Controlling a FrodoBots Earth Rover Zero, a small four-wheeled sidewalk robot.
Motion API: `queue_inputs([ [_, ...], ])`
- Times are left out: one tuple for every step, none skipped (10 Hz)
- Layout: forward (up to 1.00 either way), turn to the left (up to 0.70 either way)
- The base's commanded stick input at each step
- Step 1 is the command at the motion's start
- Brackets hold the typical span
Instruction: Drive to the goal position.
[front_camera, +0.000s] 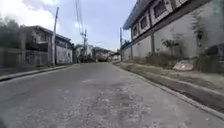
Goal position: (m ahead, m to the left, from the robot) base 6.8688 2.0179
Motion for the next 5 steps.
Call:
queue_inputs([
  [1.0,0.0],
  [1.0,0.0],
  [1.0,-0.13],
  [1.0,-0.38],
  [1.0,-0.38],
])
